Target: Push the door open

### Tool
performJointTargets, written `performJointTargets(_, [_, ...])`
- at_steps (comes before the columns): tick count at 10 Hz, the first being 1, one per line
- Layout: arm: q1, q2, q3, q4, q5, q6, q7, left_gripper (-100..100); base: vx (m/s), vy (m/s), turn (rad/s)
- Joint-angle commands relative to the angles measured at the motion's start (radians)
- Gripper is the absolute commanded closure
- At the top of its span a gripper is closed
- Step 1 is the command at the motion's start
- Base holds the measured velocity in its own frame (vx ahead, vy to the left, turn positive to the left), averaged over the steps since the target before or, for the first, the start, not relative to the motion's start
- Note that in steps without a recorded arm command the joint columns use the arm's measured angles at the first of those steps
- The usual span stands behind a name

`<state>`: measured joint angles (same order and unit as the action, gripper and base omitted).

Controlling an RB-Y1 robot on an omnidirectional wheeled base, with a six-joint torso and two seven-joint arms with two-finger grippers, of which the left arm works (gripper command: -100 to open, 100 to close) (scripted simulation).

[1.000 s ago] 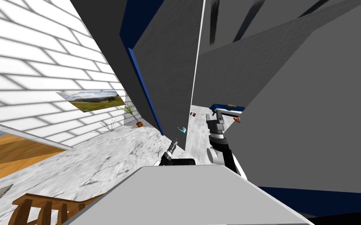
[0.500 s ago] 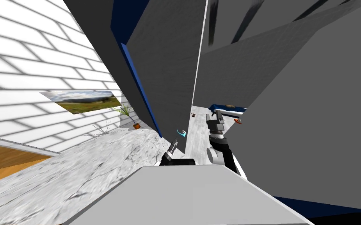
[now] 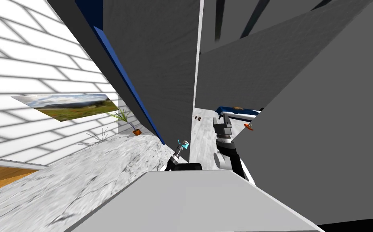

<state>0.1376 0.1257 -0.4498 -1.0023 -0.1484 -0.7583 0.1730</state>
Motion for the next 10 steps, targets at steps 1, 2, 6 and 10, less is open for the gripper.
performJointTargets(1, [0.001,0.001,0.0,0.0,0.0,0.0,0.0,100,-0.007,0.002,0.005])
performJointTargets(2, [0.001,0.001,0.0,0.0,0.0,0.0,0.0,100,-0.025,0.013,-0.016])
performJointTargets(6, [0.001,0.001,0.0,0.0,0.0,0.0,0.0,100,-0.003,0.002,-0.005])
performJointTargets(10, [-0.016,-0.009,0.042,0.015,0.015,0.006,-0.016,100,0.129,-0.106,0.037])
